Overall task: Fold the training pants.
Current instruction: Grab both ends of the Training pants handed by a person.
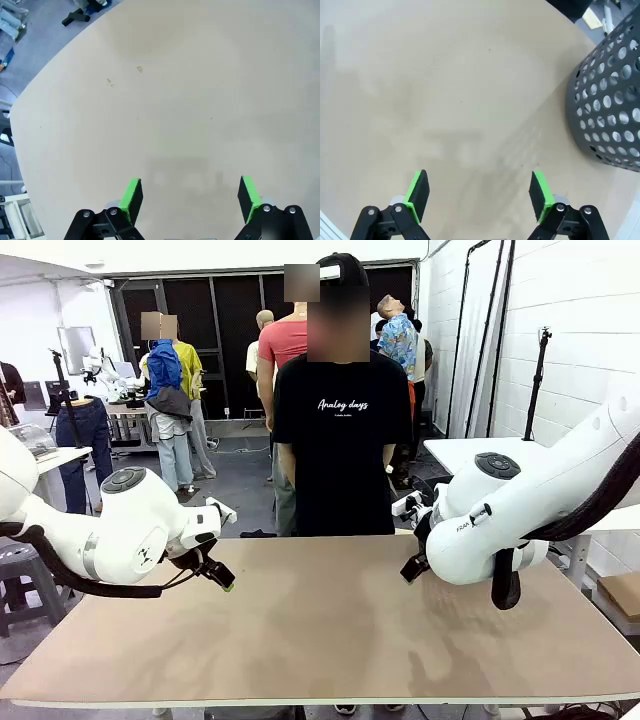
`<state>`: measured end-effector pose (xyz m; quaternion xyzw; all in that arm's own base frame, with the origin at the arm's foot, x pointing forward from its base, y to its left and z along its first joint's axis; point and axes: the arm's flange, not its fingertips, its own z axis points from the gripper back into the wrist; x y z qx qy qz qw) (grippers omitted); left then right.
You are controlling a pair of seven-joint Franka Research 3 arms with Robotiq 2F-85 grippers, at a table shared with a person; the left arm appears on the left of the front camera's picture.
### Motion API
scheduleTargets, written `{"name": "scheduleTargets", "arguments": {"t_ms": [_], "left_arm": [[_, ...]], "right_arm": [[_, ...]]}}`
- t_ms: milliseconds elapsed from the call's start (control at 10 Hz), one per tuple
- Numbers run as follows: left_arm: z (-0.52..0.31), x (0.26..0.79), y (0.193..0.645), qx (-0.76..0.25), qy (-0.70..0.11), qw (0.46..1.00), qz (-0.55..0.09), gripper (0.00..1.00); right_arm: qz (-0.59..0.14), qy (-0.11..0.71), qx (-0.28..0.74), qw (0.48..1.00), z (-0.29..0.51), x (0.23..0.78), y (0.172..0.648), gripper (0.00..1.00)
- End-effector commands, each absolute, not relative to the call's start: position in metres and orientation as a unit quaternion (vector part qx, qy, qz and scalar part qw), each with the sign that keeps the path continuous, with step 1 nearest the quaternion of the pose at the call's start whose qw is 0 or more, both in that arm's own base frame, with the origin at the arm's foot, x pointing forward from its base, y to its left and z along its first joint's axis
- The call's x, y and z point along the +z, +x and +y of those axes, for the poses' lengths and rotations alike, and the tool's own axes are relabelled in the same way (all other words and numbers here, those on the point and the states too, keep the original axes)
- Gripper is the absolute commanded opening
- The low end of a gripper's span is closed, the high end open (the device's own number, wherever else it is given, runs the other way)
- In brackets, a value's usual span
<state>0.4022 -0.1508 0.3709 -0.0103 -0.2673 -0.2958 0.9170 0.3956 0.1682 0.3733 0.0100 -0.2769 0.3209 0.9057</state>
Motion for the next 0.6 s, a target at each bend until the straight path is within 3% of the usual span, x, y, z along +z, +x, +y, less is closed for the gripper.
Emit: {"name": "scheduleTargets", "arguments": {"t_ms": [0,500], "left_arm": [[-0.1508,0.371,0.4022,-0.296,-0.01,0.917,-0.267,1.0],[-0.1508,0.371,0.4022,-0.296,-0.01,0.917,-0.267,1.0]], "right_arm": [[-0.277,0.01,0.321,0.906,0.1682,0.3733,0.3956,1.0],[-0.277,0.01,0.321,0.906,0.1682,0.3733,0.3956,1.0]]}}
